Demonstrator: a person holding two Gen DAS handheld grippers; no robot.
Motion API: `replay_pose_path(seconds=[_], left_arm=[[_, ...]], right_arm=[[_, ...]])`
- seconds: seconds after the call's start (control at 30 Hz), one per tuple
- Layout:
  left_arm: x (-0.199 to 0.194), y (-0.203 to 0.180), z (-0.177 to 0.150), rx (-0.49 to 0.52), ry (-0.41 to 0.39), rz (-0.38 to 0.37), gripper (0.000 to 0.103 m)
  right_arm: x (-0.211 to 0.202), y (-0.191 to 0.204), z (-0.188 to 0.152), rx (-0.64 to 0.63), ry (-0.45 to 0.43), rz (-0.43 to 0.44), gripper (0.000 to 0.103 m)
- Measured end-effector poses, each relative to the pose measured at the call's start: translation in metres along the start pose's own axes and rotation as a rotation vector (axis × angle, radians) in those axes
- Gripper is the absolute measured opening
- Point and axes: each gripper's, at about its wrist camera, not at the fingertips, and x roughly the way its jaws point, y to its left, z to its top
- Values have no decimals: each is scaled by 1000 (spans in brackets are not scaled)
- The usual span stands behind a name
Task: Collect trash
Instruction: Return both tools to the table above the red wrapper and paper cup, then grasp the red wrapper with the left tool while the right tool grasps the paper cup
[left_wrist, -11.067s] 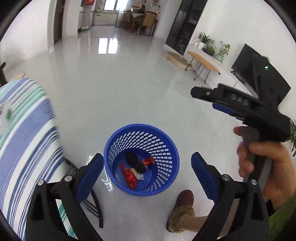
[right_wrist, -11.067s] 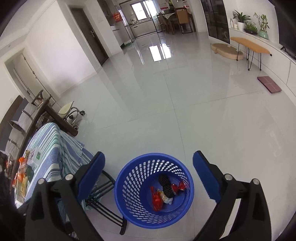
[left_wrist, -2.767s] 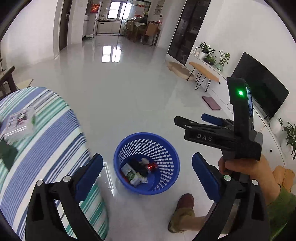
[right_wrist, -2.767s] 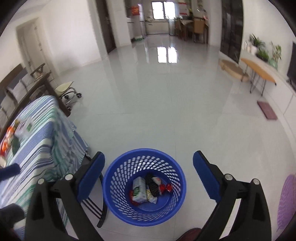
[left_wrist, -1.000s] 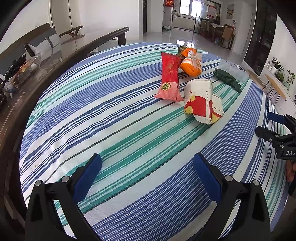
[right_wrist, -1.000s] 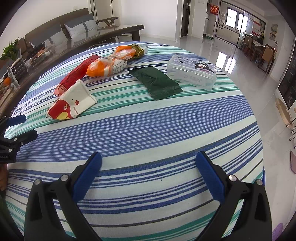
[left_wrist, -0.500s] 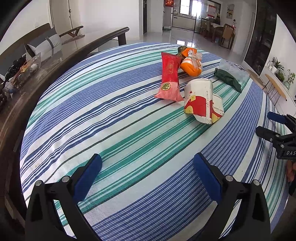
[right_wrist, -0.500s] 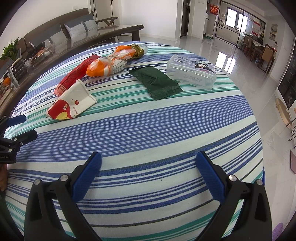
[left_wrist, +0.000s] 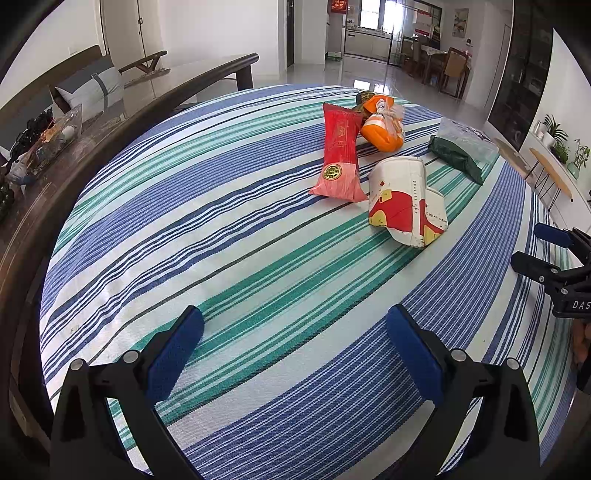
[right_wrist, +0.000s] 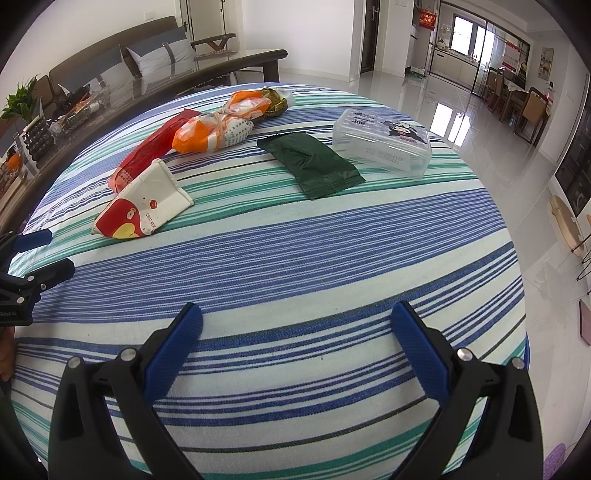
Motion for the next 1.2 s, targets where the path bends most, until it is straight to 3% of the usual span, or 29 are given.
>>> replay_pose_path(seconds=[0.13,0.27,0.33,0.53,0.67,0.87,0.97,1.03,1.13,1.17,1.2], left_arm=[[0,0,0,-2,-1,-4,98],[-9,16,-2,-61,-35,-110,98],[-16,23,1,-64,-44,-108,98],[-43,12,55,66,-67,-134,98],[-8,-8,99,161,-20,-118,98],[55,-18,127,171,58,-117,93],[78,-13,128,135,97,-117,76],[79,-10,129,116,74,-120,65],[75,-7,128,100,66,-141,28],[73,-5,127,85,69,-152,20],[69,-3,125,71,66,-142,18]], right_arm=[[0,0,0,1,0,0,98],[0,0,-1,2,-2,4,98],[-1,0,-1,2,-2,4,98],[-1,-1,-1,2,-2,4,98],[-1,-1,-1,2,-2,4,98],[-1,-1,-1,2,-2,5,98],[-1,-1,-1,3,-3,6,98],[-1,-1,-1,3,-2,5,98],[-1,-1,-1,3,-2,5,98],[-1,-1,-1,3,-2,5,98],[-1,-1,-1,3,-2,6,98]])
